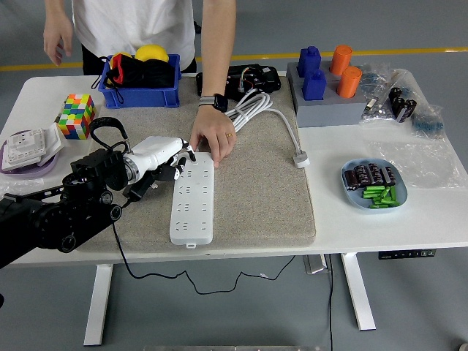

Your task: Pull the plug out,throw it away,press the button

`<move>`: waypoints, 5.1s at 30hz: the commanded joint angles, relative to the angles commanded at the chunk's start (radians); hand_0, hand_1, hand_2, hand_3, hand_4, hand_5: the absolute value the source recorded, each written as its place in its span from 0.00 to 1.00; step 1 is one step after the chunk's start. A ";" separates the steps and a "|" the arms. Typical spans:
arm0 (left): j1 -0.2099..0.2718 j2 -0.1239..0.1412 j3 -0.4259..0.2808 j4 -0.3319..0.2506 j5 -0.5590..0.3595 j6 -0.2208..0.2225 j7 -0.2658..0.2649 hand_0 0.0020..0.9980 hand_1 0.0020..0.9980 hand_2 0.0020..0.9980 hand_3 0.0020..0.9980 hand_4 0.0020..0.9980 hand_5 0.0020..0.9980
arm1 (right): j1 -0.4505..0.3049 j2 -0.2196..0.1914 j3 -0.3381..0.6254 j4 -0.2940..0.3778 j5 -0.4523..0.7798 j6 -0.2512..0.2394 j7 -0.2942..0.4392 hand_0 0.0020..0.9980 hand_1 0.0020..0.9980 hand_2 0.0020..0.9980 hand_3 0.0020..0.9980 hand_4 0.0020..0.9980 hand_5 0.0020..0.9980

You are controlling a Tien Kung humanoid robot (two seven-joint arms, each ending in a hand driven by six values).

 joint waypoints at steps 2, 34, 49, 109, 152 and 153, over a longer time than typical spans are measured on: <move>-0.004 -0.001 0.010 -0.001 0.000 -0.001 0.001 0.29 0.08 0.07 0.68 0.15 0.00 | 0.000 0.000 0.001 0.000 0.000 0.000 0.000 0.76 0.69 0.67 0.67 0.77 0.67; 0.195 0.076 -0.434 -0.310 0.009 0.051 -0.035 0.44 0.58 0.54 0.69 0.56 0.00 | -0.004 0.012 0.021 0.001 -0.011 -0.001 0.001 0.76 0.69 0.67 0.67 0.77 0.67; 0.497 0.019 -0.883 -0.415 -0.016 0.015 -0.071 0.79 0.77 0.74 0.73 0.64 0.00 | 0.005 0.016 0.017 -0.004 -0.015 0.000 0.000 0.76 0.69 0.67 0.67 0.77 0.67; 0.663 -0.023 -1.036 -0.520 -0.027 0.027 -0.065 0.77 0.72 0.71 0.79 0.70 0.12 | -0.001 0.024 0.032 -0.006 -0.028 0.001 0.001 0.76 0.69 0.67 0.67 0.77 0.67; 0.664 -0.019 -1.004 -0.545 -0.034 0.013 -0.065 0.75 0.70 0.70 0.78 0.69 0.12 | 0.005 0.013 0.031 0.005 -0.023 0.000 0.002 0.76 0.69 0.67 0.67 0.77 0.67; 0.663 -0.018 -1.005 -0.547 -0.034 0.013 -0.065 0.75 0.70 0.70 0.78 0.69 0.12 | 0.006 0.012 0.030 0.006 -0.023 0.000 0.002 0.76 0.69 0.67 0.67 0.77 0.67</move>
